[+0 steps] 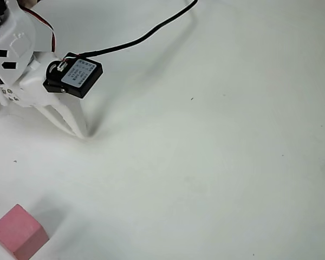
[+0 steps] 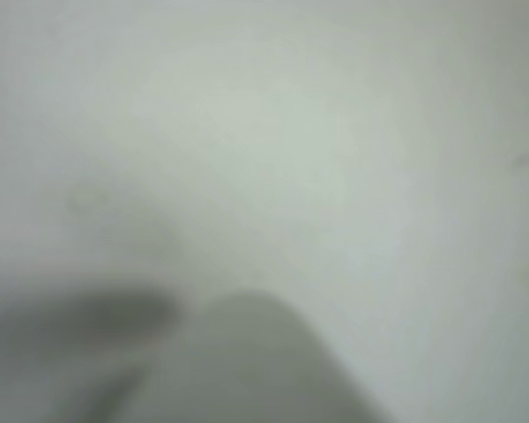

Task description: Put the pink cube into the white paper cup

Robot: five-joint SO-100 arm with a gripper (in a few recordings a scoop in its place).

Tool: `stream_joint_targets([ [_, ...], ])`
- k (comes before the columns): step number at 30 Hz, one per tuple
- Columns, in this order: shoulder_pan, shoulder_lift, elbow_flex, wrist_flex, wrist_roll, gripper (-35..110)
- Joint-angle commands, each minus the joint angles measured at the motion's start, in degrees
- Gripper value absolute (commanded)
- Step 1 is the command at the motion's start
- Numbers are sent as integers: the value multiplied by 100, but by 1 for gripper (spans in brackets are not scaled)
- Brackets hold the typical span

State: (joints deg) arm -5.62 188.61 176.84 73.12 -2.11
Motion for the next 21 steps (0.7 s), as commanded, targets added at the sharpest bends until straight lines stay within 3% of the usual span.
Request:
stream_joint_targets([
  [1,-44,88,-105,53,-44,0],
  [9,360,-18,-800,703,-413,0],
  [17,1468,-2276,-2505,923,-1688,0],
  [21,1934,-2435,-2962,1063,-1978,0],
])
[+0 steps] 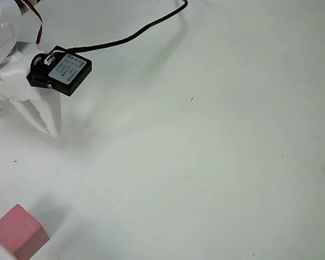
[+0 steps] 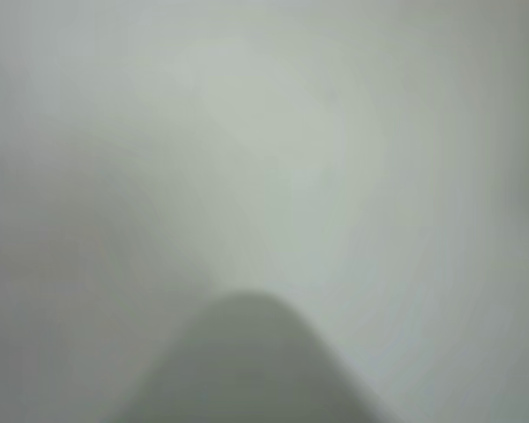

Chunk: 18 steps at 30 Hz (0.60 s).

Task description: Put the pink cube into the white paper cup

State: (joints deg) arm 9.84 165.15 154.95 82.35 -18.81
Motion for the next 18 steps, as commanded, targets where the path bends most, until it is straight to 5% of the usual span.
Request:
stream_joint_targets([
  [1,475,-158,-861,149,-387,0],
  [18,1714,-2004,-1916,-62,-1529,0],
])
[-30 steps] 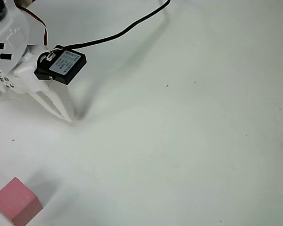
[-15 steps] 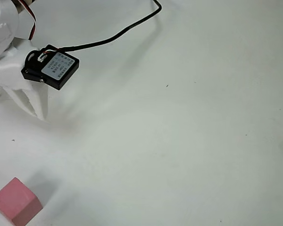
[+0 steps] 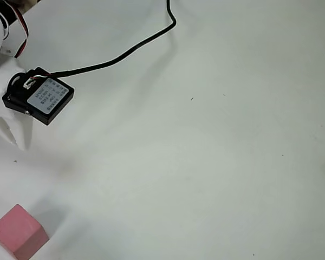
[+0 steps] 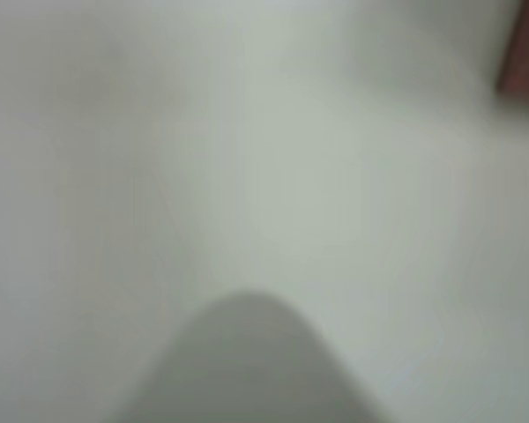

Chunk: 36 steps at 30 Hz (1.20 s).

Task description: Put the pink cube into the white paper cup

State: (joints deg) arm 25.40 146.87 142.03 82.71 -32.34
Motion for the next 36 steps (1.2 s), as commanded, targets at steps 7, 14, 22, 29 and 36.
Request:
stream_joint_targets([
  [7,211,-870,-765,-756,-290,2],
  [14,404,-1301,-888,-1090,-501,1],
  [22,606,-2092,-1635,-1063,-782,6],
  [29,659,-2408,-1969,-1090,-826,15],
  [36,668,-2777,-2232,-1099,-958,28],
])
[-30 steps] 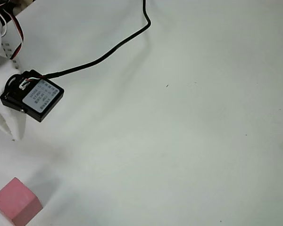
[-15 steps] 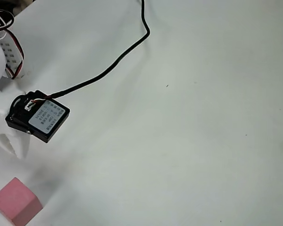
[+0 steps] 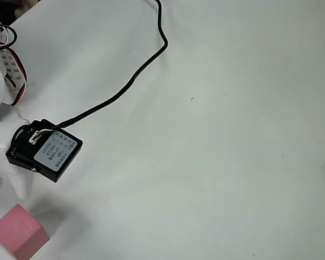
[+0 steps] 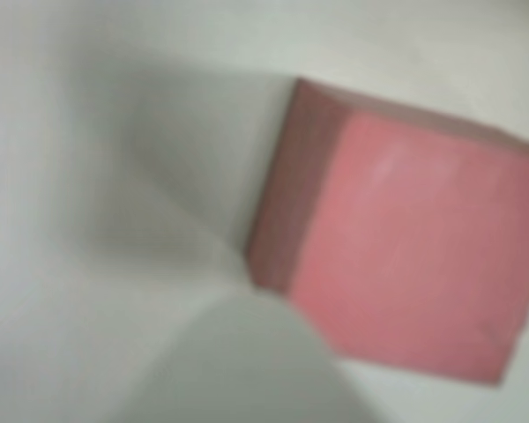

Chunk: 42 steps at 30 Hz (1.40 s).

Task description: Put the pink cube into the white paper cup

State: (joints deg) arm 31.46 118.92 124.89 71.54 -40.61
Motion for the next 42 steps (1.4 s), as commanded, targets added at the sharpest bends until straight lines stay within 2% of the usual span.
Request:
stream_joint_targets([
  [1,62,-35,-554,18,-132,30],
  [19,26,-431,-905,-606,0,31],
  [24,-26,-580,-888,-800,9,44],
  [42,-158,-1362,-853,-1538,-9,44],
])
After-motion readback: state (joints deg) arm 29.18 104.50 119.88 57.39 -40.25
